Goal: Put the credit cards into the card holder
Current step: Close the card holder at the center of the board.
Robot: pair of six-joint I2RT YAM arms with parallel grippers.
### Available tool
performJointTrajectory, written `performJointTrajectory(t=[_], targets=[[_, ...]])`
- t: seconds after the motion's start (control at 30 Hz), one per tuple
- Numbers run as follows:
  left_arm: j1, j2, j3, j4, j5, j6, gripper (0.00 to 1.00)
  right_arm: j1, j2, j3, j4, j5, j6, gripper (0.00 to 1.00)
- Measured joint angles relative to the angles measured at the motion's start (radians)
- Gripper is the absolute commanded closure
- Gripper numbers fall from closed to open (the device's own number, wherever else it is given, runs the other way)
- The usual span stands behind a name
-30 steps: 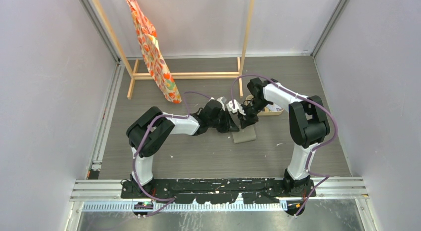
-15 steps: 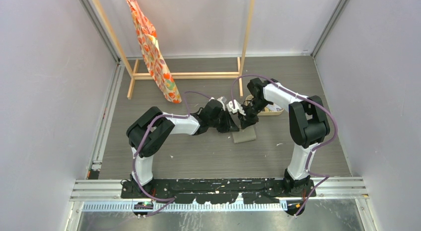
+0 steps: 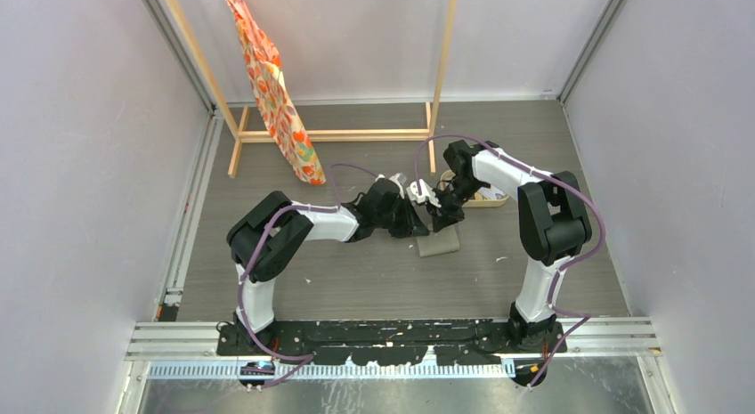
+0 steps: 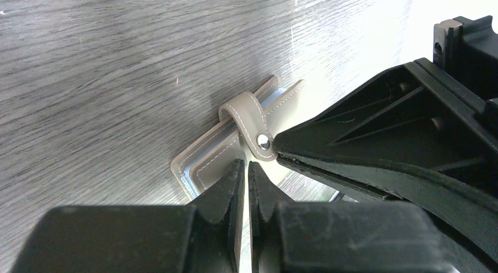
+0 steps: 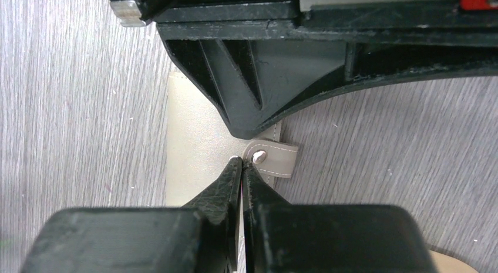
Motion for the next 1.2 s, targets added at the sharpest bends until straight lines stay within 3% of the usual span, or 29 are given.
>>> performJointTrajectory(t=[0.23,0.43,0.7,0.9,1.1,1.2], targets=[[0.0,0.0,0.0,0.0,0.0,0.0,0.91,0.0,0.0,0.0,0.016,0.007,0.02,0.96],[0.0,0.0,0.0,-0.001,0.0,0.0,0.92,0.0,0.0,0.0,0.02,0.007,0.031,0.73],[-0.001,0.0,0.0,-0.001,0.0,0.0,0.92,0.0,0.0,0.0,0.05,0.008,0.039,0.69],[-0.001,0.0,0.0,-0.001,0.0,0.0,0.92,0.013,0.0,0.0,0.07,0.014,0.056,0.74],[-0.001,0.0,0.0,-0.001,0.0,0.001,0.92,0.019,0.0,0.0,0.068,0.019,0.055,0.91],[-0.001,0.0,0.0,-0.001,-0.001,0.001,0.92,0.019,0.0,0.004,0.062,0.021,0.05,0.95]])
